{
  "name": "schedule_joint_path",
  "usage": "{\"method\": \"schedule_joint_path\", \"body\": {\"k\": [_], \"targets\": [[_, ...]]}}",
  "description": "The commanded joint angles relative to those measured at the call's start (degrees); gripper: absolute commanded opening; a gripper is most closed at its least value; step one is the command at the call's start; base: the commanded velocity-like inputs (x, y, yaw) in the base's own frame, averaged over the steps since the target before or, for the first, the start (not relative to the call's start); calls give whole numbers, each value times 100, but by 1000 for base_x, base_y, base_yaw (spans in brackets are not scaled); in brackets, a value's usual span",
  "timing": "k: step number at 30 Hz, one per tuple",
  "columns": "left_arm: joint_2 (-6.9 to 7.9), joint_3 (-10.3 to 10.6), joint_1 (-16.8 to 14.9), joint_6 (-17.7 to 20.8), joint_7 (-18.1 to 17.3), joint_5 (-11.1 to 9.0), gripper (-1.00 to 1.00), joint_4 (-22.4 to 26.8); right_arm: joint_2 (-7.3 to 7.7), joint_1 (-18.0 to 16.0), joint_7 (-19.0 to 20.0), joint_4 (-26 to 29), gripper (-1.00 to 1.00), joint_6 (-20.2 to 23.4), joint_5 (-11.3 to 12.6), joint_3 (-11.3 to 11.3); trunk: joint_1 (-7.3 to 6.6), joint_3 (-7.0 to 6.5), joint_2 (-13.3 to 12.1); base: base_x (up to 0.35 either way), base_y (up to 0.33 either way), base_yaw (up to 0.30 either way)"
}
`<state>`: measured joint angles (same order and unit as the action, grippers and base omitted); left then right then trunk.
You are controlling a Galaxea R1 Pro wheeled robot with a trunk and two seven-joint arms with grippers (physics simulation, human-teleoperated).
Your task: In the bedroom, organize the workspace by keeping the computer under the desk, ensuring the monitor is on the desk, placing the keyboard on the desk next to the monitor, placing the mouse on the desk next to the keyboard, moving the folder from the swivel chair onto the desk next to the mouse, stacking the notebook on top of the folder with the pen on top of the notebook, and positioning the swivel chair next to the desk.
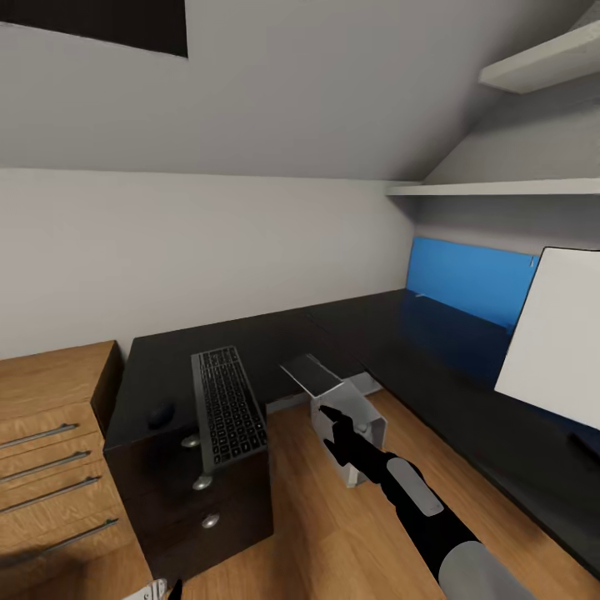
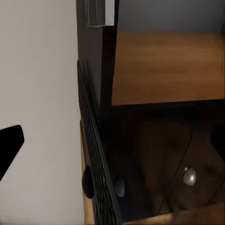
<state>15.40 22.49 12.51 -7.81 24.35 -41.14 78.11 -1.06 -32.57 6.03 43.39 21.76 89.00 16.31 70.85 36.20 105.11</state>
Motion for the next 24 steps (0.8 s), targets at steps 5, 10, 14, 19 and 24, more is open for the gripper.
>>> {"method": "schedule_joint_path", "body": {"k": [5, 10, 14, 19, 24], "targets": [[0, 33, -3, -45, 21, -54, 100, -88, 0, -4, 11, -13, 100, -179, -2, 10, -4, 4, 3, -332, -99, 0], [1, 25, -3, -51, 25, -63, 100, -111, -23, -4, 2, -52, 100, -766, -22, 53, -4, 4, 3, -187, -81, 0], [5, 16, -3, -60, 31, -68, 100, -120, -213, -4, -1, -383, 100, -1610, -128, 169, -4, 4, 3, -40, -18, 0], [-1, 33, -3, -49, 40, -29, 100, -137, -415, -2, 3, -1335, 100, -3290, -1680, 849, -114, -86, -198, -8, -3, 0], [-11, 49, -3, -41, 43, -31, 100, -263, -723, -1, -17, -2680, 100, -4484, -3302, 981, -223, -175, -398, 0, 0, 0]]}}
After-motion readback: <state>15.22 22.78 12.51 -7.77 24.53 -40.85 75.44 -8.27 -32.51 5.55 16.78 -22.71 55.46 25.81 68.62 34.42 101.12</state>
